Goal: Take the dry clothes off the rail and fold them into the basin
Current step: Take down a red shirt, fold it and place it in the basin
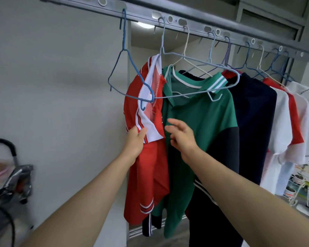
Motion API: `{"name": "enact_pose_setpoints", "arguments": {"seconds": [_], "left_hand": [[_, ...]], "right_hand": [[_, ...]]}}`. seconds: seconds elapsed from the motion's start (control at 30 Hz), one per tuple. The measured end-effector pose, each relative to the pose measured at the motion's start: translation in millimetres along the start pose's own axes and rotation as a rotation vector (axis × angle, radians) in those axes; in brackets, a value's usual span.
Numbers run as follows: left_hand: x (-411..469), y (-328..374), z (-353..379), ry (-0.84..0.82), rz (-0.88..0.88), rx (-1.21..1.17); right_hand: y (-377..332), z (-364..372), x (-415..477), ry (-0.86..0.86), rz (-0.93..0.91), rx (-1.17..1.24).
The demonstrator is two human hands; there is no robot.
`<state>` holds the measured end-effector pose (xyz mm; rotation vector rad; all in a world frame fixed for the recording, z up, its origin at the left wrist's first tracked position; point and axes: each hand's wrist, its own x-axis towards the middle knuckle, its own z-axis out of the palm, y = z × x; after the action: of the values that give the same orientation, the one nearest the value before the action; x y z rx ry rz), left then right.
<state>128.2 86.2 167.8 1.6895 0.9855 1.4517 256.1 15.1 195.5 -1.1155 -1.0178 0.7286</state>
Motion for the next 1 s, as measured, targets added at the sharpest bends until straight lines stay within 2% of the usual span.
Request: {"name": "enact_pose_setpoints", "arguments": {"seconds": [0.07, 0.17, 0.33, 0.4, 0.47, 0.57, 0.63, 0.73, 0.87, 0.93, 1.0], "left_hand": [[5.7, -1.2, 0.4, 0.038, -0.028, -0.060], [13.3, 10.7, 10.6, 0.094, -0.053, -0.134], [34.2, 46.9, 32.0, 0.083, 0.023, -0.256], [47.5, 52.4, 34.8, 0.096, 0.046, -0.213], [59.0, 52.6, 35.0, 0.078, 0.048, -0.060], [64.4, 38.2, 30.2, 0.100, -0.094, 0.160], [59.4, 19.9, 31.5, 0.008, -0.132, 0.215], [37.9, -9.8, 35.8, -0.305, -0.173, 0.179], [11.3, -42.2, 46.2, -0.712, -0.188, 0.401], [-0.5, -61.8, 55.4, -0.834, -0.223, 0.504], [-13.8, -72.9, 60.8, -0.908, -0.312, 0.473]], "right_hand": [[-11.7, -2.3, 5.3, 0.020, 0.007, 0.049], [-32.1, 0.3, 11.2, -0.014, -0.039, -0.001], [-63.8, 10.8, 18.5, -0.058, -0.133, 0.023], [-72.2, 13.3, 21.2, -0.064, -0.153, 0.015], [-76.0, 11.9, 23.4, -0.061, -0.193, -0.040], [-75.9, 2.7, 22.9, -0.050, -0.228, -0.084], [-68.8, -9.3, 20.3, -0.092, -0.153, -0.088], [-41.8, -27.0, 14.1, -0.223, 0.008, -0.254], [7.3, -47.1, 1.1, -0.264, 0.198, -0.352], [32.9, -59.3, -7.5, -0.264, 0.310, -0.358], [54.5, -71.7, -17.3, -0.265, 0.383, -0.362]]}}
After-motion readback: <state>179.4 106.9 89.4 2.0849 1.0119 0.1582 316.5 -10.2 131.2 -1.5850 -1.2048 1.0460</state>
